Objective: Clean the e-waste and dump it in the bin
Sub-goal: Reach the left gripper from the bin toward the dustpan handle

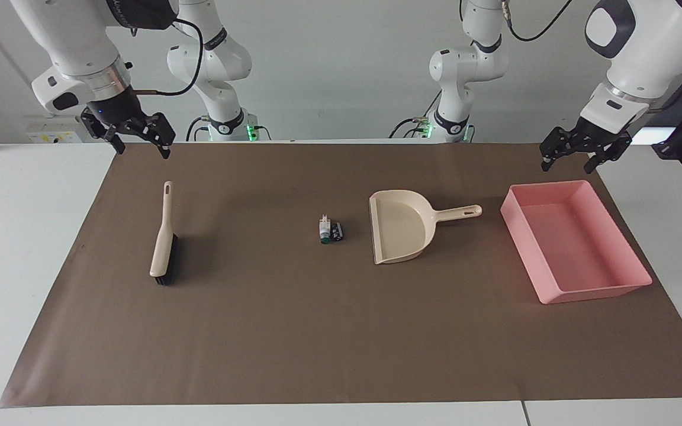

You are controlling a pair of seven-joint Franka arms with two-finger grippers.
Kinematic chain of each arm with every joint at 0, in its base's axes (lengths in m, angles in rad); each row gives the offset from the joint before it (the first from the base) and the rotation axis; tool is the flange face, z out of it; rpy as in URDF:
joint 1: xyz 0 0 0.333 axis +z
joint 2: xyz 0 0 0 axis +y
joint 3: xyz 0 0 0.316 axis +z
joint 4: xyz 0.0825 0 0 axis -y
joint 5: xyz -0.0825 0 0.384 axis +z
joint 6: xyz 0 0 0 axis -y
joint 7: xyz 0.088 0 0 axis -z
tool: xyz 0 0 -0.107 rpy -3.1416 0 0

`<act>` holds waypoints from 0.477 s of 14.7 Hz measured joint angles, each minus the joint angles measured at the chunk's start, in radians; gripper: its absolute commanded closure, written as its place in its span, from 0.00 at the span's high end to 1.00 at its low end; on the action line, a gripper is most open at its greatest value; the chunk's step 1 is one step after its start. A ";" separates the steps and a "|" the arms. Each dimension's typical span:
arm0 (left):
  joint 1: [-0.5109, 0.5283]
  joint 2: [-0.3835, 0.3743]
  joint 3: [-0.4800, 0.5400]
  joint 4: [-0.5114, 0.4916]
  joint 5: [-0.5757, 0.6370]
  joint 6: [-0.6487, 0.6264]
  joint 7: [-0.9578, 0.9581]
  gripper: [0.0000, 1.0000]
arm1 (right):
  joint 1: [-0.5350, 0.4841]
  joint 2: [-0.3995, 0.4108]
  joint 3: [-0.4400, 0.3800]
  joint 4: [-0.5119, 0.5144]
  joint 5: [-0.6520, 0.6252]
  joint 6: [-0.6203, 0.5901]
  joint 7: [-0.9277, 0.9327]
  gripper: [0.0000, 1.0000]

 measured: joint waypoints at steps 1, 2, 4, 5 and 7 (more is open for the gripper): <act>0.000 0.000 -0.002 -0.004 0.000 0.000 0.079 0.99 | -0.008 -0.014 0.000 -0.054 0.000 0.047 -0.016 0.99; -0.001 0.000 -0.004 -0.010 -0.001 0.002 0.167 0.99 | -0.022 -0.034 -0.001 -0.122 0.000 0.103 -0.053 0.99; -0.014 -0.001 -0.007 -0.034 -0.004 0.027 0.350 0.99 | -0.063 -0.071 -0.003 -0.267 0.000 0.203 -0.142 0.99; -0.026 -0.003 -0.009 -0.051 -0.007 0.043 0.430 0.99 | -0.091 -0.081 -0.003 -0.329 0.000 0.243 -0.194 0.99; -0.065 -0.007 -0.012 -0.094 -0.008 0.060 0.583 0.99 | -0.144 -0.081 -0.006 -0.441 0.003 0.345 -0.279 0.99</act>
